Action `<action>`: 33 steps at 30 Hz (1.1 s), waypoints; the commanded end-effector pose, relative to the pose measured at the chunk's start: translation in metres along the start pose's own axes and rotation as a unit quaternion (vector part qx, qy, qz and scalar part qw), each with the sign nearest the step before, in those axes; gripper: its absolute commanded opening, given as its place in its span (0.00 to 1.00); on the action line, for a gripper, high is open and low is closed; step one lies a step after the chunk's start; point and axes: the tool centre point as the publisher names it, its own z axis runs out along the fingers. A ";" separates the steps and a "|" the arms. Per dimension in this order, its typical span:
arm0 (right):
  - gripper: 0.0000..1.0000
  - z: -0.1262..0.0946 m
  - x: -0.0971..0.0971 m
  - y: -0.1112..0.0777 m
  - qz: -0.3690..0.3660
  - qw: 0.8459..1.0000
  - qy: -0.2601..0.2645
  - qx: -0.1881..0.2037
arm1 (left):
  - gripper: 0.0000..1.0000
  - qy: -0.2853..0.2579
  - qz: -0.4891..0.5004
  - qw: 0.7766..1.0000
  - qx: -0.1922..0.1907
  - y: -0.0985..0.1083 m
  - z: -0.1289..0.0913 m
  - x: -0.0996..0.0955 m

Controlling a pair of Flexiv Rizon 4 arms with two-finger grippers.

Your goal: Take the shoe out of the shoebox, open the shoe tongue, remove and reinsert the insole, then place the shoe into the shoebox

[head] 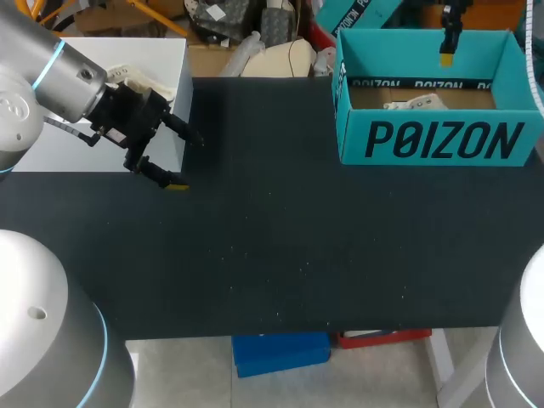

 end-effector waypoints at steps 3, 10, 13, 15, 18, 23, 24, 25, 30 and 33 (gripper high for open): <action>0.87 -0.058 0.071 0.008 0.014 0.990 -0.140 -0.002 | 1.00 -0.002 0.001 1.000 -0.001 0.000 0.001 0.001; 0.86 -0.066 0.119 0.027 0.026 0.986 -0.165 -0.012 | 1.00 -0.002 0.001 1.000 -0.001 0.000 0.001 0.001; 0.88 -0.064 0.138 0.036 0.032 0.984 -0.173 -0.014 | 1.00 -0.002 0.001 1.000 -0.001 0.000 0.001 0.001; 0.87 -0.060 0.150 0.043 0.033 0.984 -0.176 -0.014 | 1.00 -0.002 0.001 1.000 -0.001 0.000 0.001 0.001; 0.84 -0.052 0.163 0.051 0.038 0.982 -0.186 -0.021 | 1.00 -0.002 0.001 1.000 -0.001 0.000 0.001 0.001; 0.84 -0.034 0.178 0.064 0.034 0.985 -0.169 -0.032 | 1.00 -0.002 0.001 1.000 -0.001 0.000 0.001 0.001; 0.84 -0.030 0.182 0.066 0.035 0.985 -0.164 -0.037 | 1.00 -0.002 0.001 1.000 -0.001 0.000 0.001 0.001; 0.84 -0.026 0.185 0.067 0.035 0.986 -0.159 -0.040 | 1.00 -0.002 0.001 1.000 -0.001 0.000 0.001 0.001; 0.86 -0.001 0.202 0.076 0.031 0.990 -0.127 -0.047 | 1.00 -0.002 0.001 1.000 -0.001 0.000 0.001 0.001; 0.88 0.012 0.211 0.079 0.026 0.993 -0.107 -0.045 | 1.00 -0.002 0.001 1.000 -0.001 0.000 0.001 0.001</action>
